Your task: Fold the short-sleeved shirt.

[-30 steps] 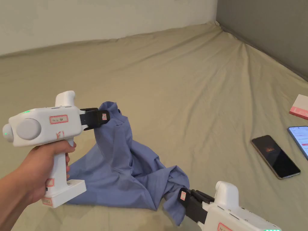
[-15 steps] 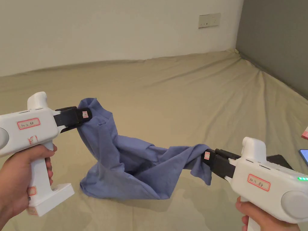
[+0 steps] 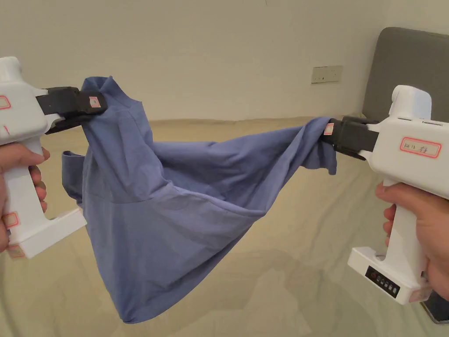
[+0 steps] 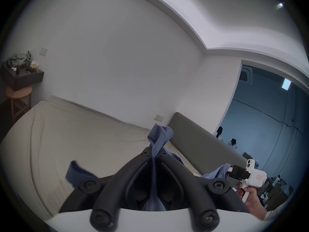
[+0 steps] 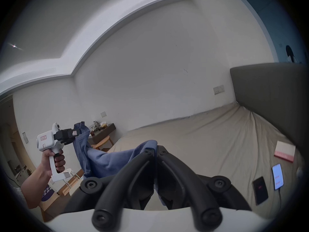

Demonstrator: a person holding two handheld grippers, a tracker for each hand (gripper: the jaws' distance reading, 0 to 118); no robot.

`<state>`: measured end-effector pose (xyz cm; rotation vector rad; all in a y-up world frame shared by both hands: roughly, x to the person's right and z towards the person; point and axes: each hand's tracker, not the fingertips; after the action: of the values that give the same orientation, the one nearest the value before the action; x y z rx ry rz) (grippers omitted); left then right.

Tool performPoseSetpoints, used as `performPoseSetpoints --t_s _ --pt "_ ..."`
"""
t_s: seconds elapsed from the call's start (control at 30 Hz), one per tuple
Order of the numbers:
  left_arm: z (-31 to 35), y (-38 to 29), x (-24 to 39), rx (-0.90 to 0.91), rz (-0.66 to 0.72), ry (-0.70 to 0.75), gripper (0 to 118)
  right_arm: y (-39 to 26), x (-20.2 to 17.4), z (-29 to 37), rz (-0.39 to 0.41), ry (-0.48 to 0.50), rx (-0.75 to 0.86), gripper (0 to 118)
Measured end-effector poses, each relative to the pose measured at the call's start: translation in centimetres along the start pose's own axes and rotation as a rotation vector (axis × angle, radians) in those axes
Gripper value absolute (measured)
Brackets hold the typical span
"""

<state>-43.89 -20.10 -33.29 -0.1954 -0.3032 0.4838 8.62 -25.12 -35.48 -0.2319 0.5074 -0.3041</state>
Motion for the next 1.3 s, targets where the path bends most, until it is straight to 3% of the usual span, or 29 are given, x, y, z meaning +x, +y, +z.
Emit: performPoseSetpoints --t_s 0.3,0.47,0.93,1.3 --pt "-6.5 5.4 -1.4 0.038 -0.035 0.028 1 7.0 0.2 -7.6 0.030 -0.002 0.007 0" --pt "-10.6 4.2 -2.0 0.052 -0.026 0.044 1 7.6 1.9 -13.3 0.044 -0.020 -0.015 0" --pt "-19.9 -5.7 -11.9 -0.024 0.068 0.089 1 -1.3 8.7 -23.9 -0.005 -0.051 -0.135 0" --pt "-16.9 -13.9 -14.9 -0.078 0.118 0.084 1 -9.0 11.7 -22.6 -0.060 -0.044 -0.213 0"
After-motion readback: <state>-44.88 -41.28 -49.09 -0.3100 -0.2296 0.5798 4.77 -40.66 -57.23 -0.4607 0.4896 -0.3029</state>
